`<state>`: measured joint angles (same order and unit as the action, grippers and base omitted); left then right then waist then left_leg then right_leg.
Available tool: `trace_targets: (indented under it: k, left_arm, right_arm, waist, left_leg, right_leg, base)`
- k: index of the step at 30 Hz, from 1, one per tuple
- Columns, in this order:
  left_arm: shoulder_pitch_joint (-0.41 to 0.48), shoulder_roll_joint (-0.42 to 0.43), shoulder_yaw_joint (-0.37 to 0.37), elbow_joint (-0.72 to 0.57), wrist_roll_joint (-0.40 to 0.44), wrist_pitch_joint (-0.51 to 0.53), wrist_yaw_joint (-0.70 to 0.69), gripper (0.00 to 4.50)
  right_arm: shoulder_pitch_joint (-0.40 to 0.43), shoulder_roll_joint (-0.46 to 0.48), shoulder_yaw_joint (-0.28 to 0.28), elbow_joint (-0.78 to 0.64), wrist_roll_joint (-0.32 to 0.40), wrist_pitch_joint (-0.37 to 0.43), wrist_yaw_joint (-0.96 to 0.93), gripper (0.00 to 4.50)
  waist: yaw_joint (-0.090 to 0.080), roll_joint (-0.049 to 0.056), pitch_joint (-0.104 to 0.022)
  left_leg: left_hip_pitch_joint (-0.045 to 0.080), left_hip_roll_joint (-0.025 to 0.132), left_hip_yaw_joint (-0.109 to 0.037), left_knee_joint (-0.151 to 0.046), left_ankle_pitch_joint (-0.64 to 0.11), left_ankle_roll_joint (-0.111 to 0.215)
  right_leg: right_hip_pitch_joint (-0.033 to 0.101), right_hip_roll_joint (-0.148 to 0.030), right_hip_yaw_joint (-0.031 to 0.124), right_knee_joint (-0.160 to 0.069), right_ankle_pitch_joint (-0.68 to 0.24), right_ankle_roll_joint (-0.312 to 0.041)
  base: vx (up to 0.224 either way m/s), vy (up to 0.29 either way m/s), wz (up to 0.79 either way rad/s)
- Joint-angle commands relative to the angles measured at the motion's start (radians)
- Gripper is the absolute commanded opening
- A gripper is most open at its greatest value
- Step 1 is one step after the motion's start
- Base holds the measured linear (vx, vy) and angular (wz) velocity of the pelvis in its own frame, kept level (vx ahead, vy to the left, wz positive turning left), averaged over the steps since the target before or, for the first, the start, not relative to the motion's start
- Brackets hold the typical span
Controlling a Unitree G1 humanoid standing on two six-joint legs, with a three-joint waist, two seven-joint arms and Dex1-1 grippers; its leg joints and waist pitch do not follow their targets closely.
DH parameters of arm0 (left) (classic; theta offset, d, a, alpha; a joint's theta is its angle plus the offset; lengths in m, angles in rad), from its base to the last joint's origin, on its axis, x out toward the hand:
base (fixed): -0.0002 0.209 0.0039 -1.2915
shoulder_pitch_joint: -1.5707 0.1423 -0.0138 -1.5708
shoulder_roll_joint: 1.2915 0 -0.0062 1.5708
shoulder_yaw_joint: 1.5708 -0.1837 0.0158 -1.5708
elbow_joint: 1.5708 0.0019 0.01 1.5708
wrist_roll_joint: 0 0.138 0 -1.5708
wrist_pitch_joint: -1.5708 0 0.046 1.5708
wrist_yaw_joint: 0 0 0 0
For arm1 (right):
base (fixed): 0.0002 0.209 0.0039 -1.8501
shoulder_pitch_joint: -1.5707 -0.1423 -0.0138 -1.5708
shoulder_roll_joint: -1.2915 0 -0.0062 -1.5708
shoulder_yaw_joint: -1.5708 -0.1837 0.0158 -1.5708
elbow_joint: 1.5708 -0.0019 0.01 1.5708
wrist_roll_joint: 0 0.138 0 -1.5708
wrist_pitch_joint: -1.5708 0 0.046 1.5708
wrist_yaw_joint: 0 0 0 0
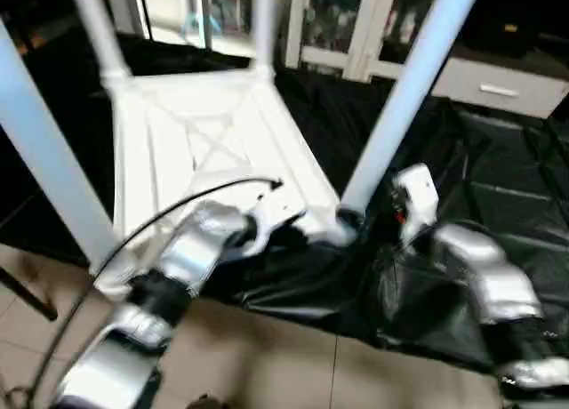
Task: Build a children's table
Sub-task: Rotate leg to tighten
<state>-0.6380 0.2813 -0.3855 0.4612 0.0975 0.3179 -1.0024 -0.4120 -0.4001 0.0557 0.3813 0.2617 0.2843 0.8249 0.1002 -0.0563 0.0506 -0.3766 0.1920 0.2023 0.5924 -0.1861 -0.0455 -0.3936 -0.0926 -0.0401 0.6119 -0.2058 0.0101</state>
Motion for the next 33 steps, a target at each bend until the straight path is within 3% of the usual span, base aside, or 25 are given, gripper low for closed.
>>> trace_targets:
  k: [1,4,10,18,23,24,28,33]
  left_arm:
    - [0.034,0.008,-0.062,-0.022,-0.008,0.037,-0.077,0.00]
    - [0.053,0.041,-0.077,-0.073,-0.019,0.064,-0.139,0.00]
    - [0.054,0.047,-0.070,-0.094,-0.024,0.080,-0.142,0.00]
    - [0.066,0.055,-0.074,-0.129,-0.027,0.107,-0.147,0.00]
    - [0.067,0.055,-0.079,-0.128,-0.026,0.109,-0.151,0.00]
    - [0.066,0.055,-0.080,-0.128,-0.026,0.110,-0.151,0.00]
    - [0.067,0.059,-0.079,-0.130,-0.026,0.114,-0.152,0.00]
    - [0.067,0.063,-0.080,-0.128,-0.024,0.116,-0.152,0.00]
  right_arm:
    - [0.022,-0.047,0.028,-0.023,0.006,0.017,0.114,4.46]
    - [0.029,-0.107,0.070,0.000,0.003,0.006,0.256,4.46]
    - [0.002,-0.115,0.091,0.076,-0.032,-0.062,0.290,4.46]
    - [-0.033,-0.077,0.090,0.138,-0.047,-0.129,0.287,4.46]
    - [-0.041,-0.066,0.096,0.162,-0.055,-0.147,0.292,4.46]
    - [-0.041,-0.065,0.099,0.168,-0.058,-0.152,0.296,4.18]
    - [-0.053,-0.060,0.094,0.188,-0.061,-0.165,0.299,4.07]
    - [-0.069,-0.052,0.087,0.208,-0.054,-0.179,0.309,3.58]
  waist:
    - [-0.002,-0.007,-0.063]
    - [-0.003,-0.011,-0.061]
    - [-0.007,-0.018,-0.060]
    - [-0.008,-0.020,-0.067]
    - [-0.009,-0.019,-0.068]
    - [-0.009,-0.019,-0.067]
    - [-0.009,-0.020,-0.067]
    - [-0.010,-0.019,-0.068]
  left_leg:
    - [0.022,0.045,-0.014,-0.063,-0.072,0.091]
    - [0.023,0.046,-0.014,-0.065,-0.102,0.076]
    - [0.023,0.045,-0.014,-0.064,-0.118,0.060]
    - [0.024,0.042,-0.013,-0.057,-0.051,0.084]
    - [0.024,0.042,-0.014,-0.057,-0.059,0.087]
    - [0.024,0.042,-0.014,-0.057,-0.069,0.085]
    - [0.024,0.043,-0.014,-0.057,-0.075,0.081]
    - [0.024,0.042,-0.014,-0.056,-0.071,0.081]
  right_leg:
    - [0.043,-0.052,0.032,-0.044,0.058,-0.269]
    - [0.042,-0.054,0.032,-0.050,0.009,-0.270]
    - [0.038,-0.055,0.033,-0.053,-0.035,-0.271]
    - [0.040,-0.050,0.032,-0.039,0.074,-0.294]
    - [0.042,-0.050,0.031,-0.039,0.074,-0.302]
    - [0.042,-0.050,0.031,-0.041,0.061,-0.301]
    - [0.042,-0.050,0.031,-0.041,0.050,-0.300]
    - [0.043,-0.050,0.031,-0.039,0.053,-0.298]
  base:
    - [0.000,0.000,0.00]
    - [0.000,0.000,0.00]
    - [0.000,0.000,0.00]
    - [0.000,0.000,0.00]
    - [0.000,0.000,0.00]
    - [0.000,0.000,0.00]
    - [0.000,0.000,0.00]
    - [0.000,0.000,0.00]
